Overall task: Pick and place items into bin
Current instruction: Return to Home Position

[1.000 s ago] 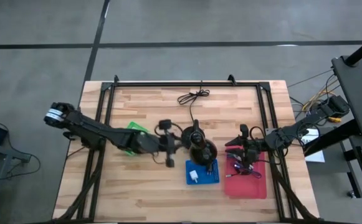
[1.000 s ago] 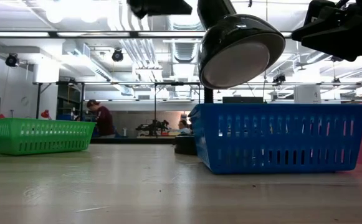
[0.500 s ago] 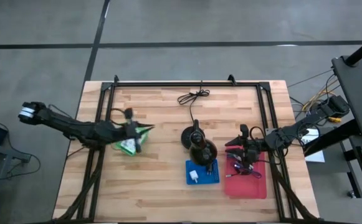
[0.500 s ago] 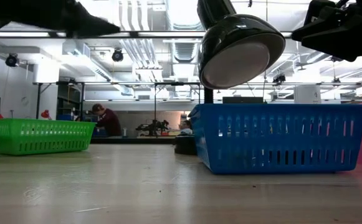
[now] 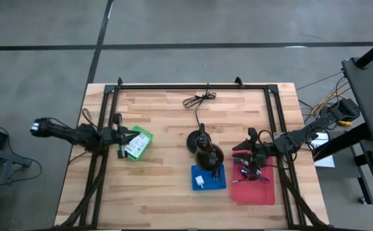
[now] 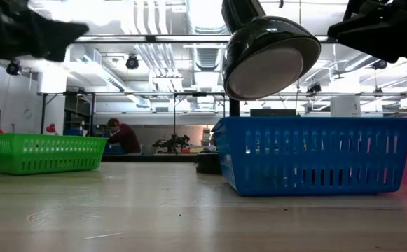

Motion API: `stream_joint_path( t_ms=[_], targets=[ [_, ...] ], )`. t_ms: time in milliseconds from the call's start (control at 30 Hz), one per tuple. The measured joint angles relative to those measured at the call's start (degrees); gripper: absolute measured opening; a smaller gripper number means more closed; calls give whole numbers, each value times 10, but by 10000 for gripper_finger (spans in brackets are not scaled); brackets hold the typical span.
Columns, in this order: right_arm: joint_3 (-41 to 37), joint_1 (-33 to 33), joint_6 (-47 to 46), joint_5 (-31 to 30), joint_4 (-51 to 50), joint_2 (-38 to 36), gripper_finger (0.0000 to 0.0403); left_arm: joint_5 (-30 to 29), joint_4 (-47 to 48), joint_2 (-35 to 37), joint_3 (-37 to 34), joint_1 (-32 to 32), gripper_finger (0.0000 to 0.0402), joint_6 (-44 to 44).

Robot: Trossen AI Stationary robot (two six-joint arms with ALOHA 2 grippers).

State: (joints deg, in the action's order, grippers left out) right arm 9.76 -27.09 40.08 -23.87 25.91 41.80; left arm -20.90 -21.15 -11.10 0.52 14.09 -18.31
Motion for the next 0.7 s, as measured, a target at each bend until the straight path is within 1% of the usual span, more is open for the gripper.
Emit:
stream_joint_path(
  t_ms=[33,100,167,300,467,533,700],
  targets=[
    [0,0,-1,1,0,0,111,9,2,15,0,0,0,0],
    [0,0,-4,4,3,0,111,13,43,42,0,0,0,1],
    [0,0,-4,4,12,0,111,22,64,61,0,0,0,0],
    [0,0,-2,4,62,0,111,33,82,86,1,-5,0,11],
    [0,0,-9,4,97,0,111,33,172,94,12,-21,0,77],
    [0,0,-11,4,107,0,111,34,181,94,12,-23,0,92],
    [0,1,-44,4,153,0,111,38,192,95,11,-29,0,95]
  ],
)
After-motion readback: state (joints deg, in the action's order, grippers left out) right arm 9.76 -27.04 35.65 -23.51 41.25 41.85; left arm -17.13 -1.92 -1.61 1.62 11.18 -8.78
